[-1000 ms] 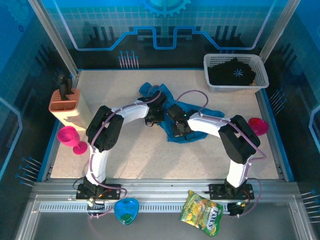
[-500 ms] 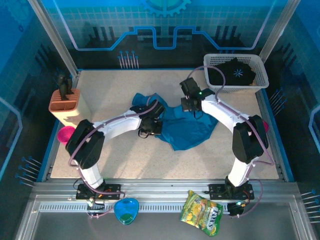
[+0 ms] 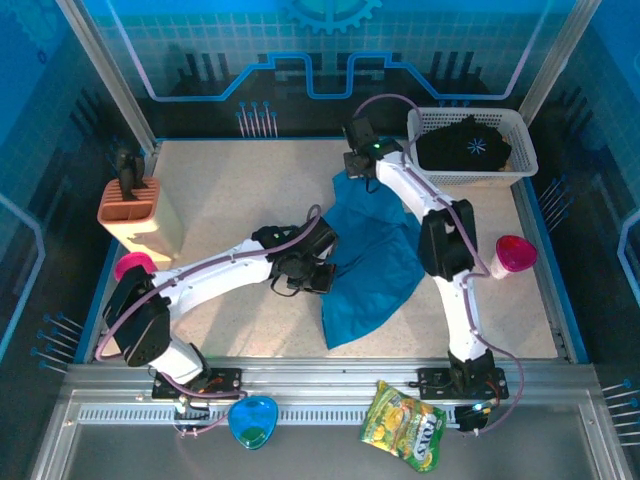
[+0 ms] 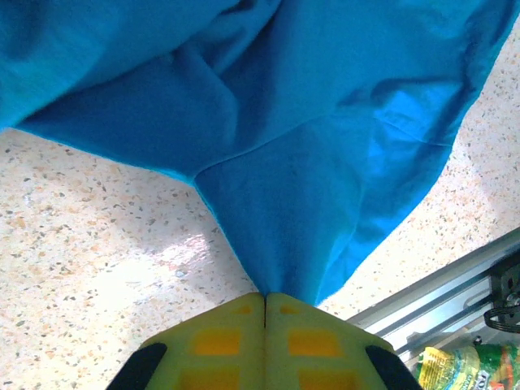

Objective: Fold and stack the t-shirts

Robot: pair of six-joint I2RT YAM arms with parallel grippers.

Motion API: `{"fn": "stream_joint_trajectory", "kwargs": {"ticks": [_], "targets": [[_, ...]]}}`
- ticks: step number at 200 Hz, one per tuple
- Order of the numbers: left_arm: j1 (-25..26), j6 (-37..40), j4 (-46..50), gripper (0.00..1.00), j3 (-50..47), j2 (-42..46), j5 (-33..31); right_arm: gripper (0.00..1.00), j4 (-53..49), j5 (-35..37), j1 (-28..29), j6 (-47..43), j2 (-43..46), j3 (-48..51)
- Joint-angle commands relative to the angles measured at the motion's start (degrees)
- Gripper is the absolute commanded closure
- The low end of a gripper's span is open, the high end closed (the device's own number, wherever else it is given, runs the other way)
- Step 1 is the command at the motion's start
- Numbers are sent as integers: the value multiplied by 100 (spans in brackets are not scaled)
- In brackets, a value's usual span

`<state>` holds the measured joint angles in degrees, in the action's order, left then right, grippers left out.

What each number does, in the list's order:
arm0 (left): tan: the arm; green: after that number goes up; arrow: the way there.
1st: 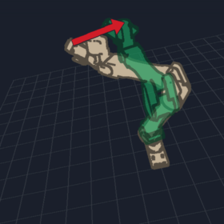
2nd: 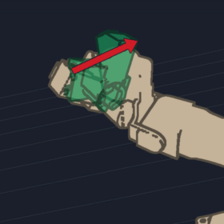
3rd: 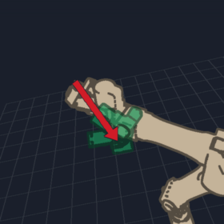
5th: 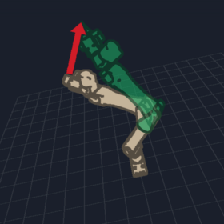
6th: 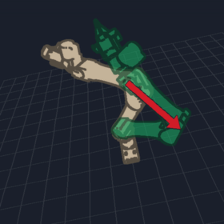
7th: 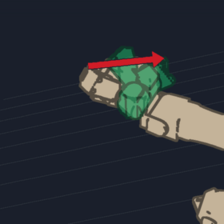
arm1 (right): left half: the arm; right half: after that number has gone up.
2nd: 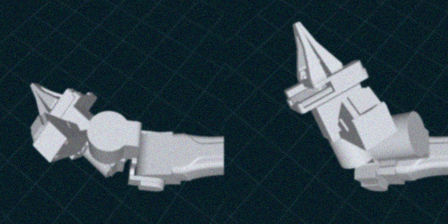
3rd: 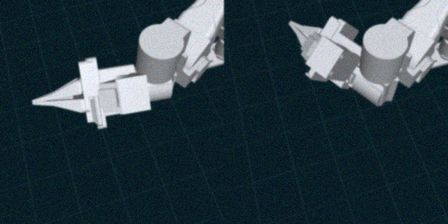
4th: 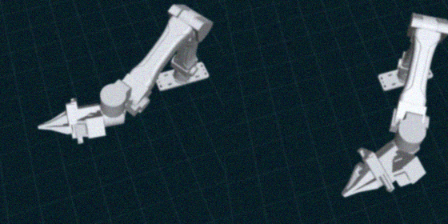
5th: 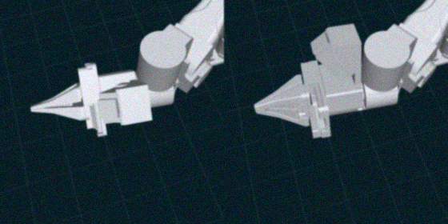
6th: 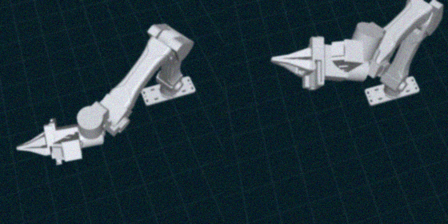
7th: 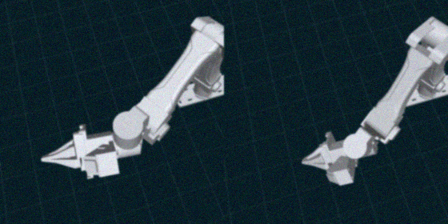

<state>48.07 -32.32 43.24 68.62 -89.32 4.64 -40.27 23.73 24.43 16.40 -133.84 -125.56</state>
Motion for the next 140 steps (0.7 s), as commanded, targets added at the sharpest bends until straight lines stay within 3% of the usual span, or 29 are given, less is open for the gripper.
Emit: {"fn": "stream_joint_trajectory", "kwargs": {"ticks": [1,27,49,63,80,96,118,140], "targets": [[74,-84,-174,100,172,-290,287,100,-501,-21,-63,125,-640,-1101],[205,-31,-390,100,575,-763,425,100,-771,-121,-71,193,-1277,-2419],[287,-30,-591,100,862,-1149,496,100,-600,-347,-69,264,-1379,-2721],[316,-25,-648,79,1007,-1315,460,89,-455,-482,-71,306,-1285,-2614],[317,44,-670,44,1120,-1373,363,54,-356,-700,-69,265,-1116,-2379],[317,179,-475,25,1241,-1292,42,31,-339,-766,-69,238,-867,-2016],[284,388,-17,12,1426,-1048,-610,24,-337,-788,-70,251,-304,-1198],[90,409,592,9,1541,-768,-1266,23,17,-894,-56,338,711,317]]}}
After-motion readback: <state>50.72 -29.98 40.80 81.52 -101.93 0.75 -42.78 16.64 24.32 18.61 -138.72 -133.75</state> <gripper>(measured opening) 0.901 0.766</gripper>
